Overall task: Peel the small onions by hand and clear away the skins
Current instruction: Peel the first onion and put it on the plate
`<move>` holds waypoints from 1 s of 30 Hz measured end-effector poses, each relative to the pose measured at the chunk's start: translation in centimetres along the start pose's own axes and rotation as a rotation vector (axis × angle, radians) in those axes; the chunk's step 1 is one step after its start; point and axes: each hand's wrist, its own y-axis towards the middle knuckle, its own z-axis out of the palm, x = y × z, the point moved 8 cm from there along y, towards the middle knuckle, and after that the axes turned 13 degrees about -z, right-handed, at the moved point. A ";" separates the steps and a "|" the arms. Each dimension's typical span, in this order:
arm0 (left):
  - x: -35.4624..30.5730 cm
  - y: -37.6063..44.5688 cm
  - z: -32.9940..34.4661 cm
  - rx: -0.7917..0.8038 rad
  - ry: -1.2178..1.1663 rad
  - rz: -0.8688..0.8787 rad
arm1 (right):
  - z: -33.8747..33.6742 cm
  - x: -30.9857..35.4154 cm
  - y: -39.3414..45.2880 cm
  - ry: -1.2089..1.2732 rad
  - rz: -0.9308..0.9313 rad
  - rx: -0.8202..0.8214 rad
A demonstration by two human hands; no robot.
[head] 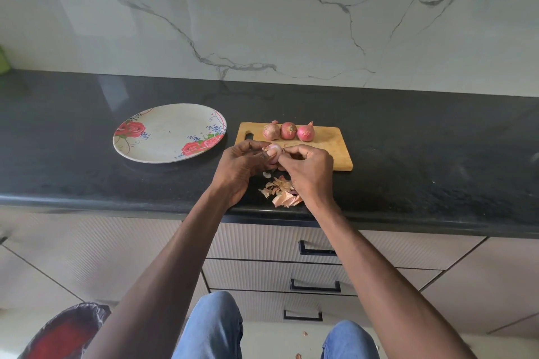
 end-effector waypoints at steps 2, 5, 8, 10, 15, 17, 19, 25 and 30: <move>0.1 0.1 -0.1 -0.005 -0.002 -0.008 | 0.1 0.2 0.1 -0.008 -0.017 0.008; 0.4 0.5 -0.5 -0.020 -0.001 -0.031 | -0.1 -0.7 0.1 0.045 0.068 -0.005; 0.6 0.7 -0.5 -0.021 0.009 -0.050 | -0.4 -1.7 0.1 0.091 0.159 -0.021; 0.6 0.8 -0.4 -0.026 0.026 -0.041 | -0.3 -2.0 0.0 0.144 0.202 -0.029; 0.7 0.9 -0.4 -0.060 0.134 -0.030 | -0.5 -2.1 0.0 0.138 0.211 -0.045; 0.6 0.7 -0.2 -0.047 0.155 -0.032 | -0.5 -2.1 -0.1 0.129 0.211 -0.042; 0.5 0.5 0.0 -0.040 0.173 -0.023 | -0.5 -2.0 -0.1 0.138 0.210 -0.039; 0.3 0.9 -0.8 -0.072 0.046 -0.033 | -0.9 -3.0 -0.1 0.247 0.308 -0.118; 0.4 0.9 -0.6 -0.039 0.026 -0.042 | -0.7 -2.8 0.1 0.157 0.220 -0.067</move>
